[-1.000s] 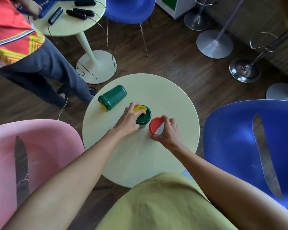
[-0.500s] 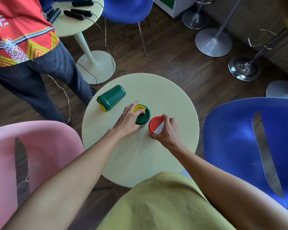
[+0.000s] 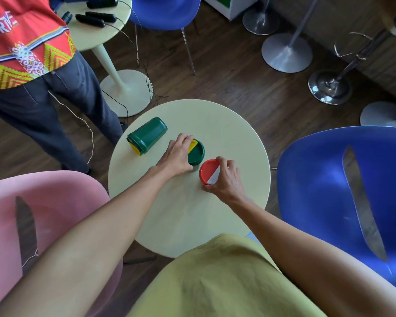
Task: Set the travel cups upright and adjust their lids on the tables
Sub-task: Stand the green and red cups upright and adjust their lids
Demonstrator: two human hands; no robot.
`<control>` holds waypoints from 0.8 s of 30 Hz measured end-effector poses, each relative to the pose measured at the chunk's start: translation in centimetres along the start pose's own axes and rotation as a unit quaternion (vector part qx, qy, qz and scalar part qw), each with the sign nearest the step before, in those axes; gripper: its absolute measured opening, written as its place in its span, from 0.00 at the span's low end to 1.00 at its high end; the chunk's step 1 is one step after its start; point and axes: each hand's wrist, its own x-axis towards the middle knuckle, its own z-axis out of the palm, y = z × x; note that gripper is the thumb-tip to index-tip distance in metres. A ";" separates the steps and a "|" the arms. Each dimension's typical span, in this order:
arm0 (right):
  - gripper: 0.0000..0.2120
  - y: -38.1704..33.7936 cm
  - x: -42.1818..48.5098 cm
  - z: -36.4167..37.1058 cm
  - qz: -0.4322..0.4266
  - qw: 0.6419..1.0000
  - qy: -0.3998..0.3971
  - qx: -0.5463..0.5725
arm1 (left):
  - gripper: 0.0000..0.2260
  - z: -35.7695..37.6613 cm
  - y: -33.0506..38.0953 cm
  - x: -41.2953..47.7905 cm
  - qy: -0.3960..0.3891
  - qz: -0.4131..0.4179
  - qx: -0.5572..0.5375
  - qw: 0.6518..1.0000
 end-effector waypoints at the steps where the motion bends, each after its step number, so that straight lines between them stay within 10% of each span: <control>1: 0.45 0.0 -0.1 0.1 0.000 1.000 0.001 -0.001 | 0.40 0.0 0.1 0.2 0.000 0.001 -0.001 1.000; 24: 0.47 -0.8 -1.2 0.6 0.010 1.000 -0.007 -0.013 | 0.40 -0.4 -0.8 0.1 -0.035 0.053 -0.021 0.998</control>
